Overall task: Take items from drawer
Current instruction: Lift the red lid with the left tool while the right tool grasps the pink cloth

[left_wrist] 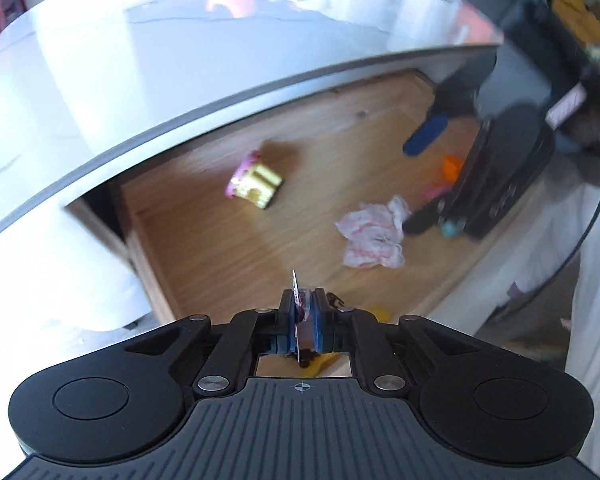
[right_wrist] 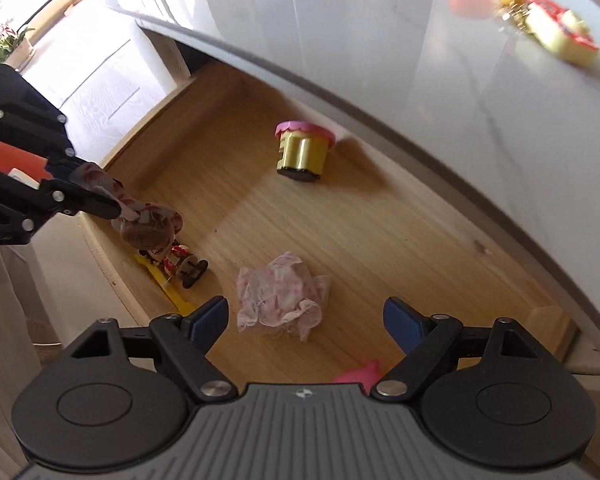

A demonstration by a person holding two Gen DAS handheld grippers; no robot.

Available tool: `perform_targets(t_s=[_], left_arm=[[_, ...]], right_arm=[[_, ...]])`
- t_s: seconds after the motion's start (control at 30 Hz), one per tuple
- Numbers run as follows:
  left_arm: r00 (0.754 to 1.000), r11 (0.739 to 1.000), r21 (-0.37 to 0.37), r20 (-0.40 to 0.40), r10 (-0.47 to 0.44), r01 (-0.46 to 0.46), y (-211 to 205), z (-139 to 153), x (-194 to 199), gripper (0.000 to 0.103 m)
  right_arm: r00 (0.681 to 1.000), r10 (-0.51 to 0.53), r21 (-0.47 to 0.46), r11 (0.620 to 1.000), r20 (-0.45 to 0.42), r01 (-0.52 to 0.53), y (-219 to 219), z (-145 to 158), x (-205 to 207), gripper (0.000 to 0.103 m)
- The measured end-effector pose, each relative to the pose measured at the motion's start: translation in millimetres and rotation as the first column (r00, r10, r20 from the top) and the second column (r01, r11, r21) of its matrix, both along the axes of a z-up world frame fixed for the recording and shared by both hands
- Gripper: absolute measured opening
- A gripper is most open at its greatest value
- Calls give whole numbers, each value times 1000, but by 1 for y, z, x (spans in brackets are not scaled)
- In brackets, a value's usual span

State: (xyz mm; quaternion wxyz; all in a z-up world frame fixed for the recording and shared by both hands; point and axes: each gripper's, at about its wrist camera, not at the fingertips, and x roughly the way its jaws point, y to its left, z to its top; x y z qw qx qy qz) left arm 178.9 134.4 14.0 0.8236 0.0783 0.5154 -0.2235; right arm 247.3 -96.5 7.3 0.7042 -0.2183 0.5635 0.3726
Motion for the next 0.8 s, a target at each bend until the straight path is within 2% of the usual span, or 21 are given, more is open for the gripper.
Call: perform_targets(t_s=[0.2,0.27,0.33,0.37,0.43,0.47,0.5,0.53,0.67,0.8], left_arm=[[998,995,-86,48,44,-39,16,8,-4,10],[997,993,-117,65,36,-28,15,14,-6,10],[997,991,-130,77,32,-22,11,17,-7,10],[997,991,-129,78,26,-16,9,18,-8,10],[997,993,-121,75,16,-7,4,17,-11,10],[997,994,-113,73,12,-3,2,16,-12,10],[997,994,-107,73,8,0,0,16,-13,10],[997,995,-103,75,6,2,-2,17,-14,10],[993,994,-108,117,-13,25,-16,31,-20,10],[977,992,-111,211,-38,62,-34,66,-18,10]], right_arm=[[995,96,-138,986,1,-95,40,-37,-15,85],[993,120,-177,977,-18,-121,44,-46,-16,73],[991,125,-196,972,-45,-131,46,-51,-14,48],[990,129,-204,969,-54,-138,46,-54,-14,43],[990,127,-207,968,-64,-138,43,-56,-13,23],[991,118,-205,970,-66,-129,40,-55,-13,18],[992,107,-194,974,-64,-117,35,-51,-14,12],[994,98,-176,979,-56,-107,30,-45,-15,10],[999,43,-65,997,-6,-43,-3,-1,-25,10],[999,-26,72,997,45,23,-41,53,-40,10]])
